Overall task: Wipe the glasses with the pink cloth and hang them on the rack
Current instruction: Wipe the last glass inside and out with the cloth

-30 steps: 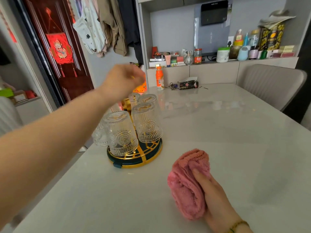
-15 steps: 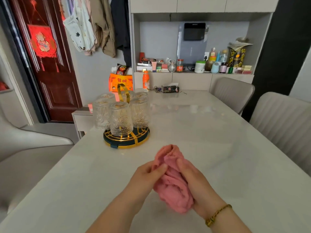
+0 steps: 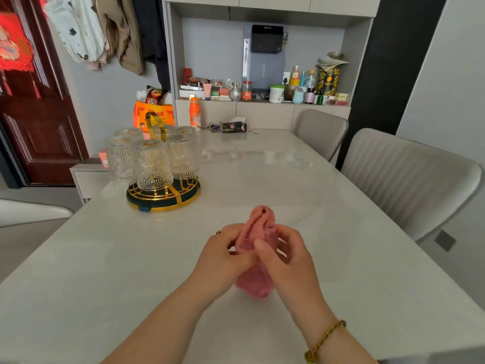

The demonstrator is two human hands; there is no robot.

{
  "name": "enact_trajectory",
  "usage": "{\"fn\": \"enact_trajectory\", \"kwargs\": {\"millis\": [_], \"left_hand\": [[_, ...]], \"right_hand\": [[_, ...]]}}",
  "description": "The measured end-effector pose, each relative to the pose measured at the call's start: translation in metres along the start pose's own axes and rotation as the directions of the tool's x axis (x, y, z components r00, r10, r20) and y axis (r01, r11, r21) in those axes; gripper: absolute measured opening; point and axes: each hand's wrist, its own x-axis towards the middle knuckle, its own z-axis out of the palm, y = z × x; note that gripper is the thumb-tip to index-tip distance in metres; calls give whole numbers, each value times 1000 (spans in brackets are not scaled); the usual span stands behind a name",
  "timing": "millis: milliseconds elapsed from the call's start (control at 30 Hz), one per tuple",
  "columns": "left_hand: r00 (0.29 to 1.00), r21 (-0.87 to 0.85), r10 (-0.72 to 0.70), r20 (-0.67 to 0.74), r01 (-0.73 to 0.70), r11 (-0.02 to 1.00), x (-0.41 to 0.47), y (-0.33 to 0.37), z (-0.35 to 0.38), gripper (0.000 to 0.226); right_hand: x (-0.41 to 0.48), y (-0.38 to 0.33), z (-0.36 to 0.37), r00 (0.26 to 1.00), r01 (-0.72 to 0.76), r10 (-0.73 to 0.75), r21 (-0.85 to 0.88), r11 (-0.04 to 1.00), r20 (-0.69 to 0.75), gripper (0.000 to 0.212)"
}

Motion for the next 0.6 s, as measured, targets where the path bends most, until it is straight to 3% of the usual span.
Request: {"fn": "enact_trajectory", "kwargs": {"millis": [100, 200, 300, 467, 600], "left_hand": [[981, 12, 27, 194, -30, 999, -5, -2, 2, 44], [957, 31, 52, 286, -63, 997, -3, -2, 3, 54], [968, -15, 77, 238, -76, 997, -1, -2, 5, 38], [986, -49, 21, 165, -13, 999, 3, -1, 10, 22], [1000, -32, -1, 31, 2, 999, 7, 6, 22, 5]], "right_hand": [[2, -2, -5, 1000, -12, 13, 45, 999, -11, 28], [4, -5, -11, 999, 1, 2, 55, 998, -50, 20], [7, -7, -19, 998, 47, -46, 11, 999, -46, 14], [8, -7, -27, 993, 94, -93, -5, 996, 79, 22], [9, 1, -26, 987, 161, -158, -210, 964, 32, 26]]}}
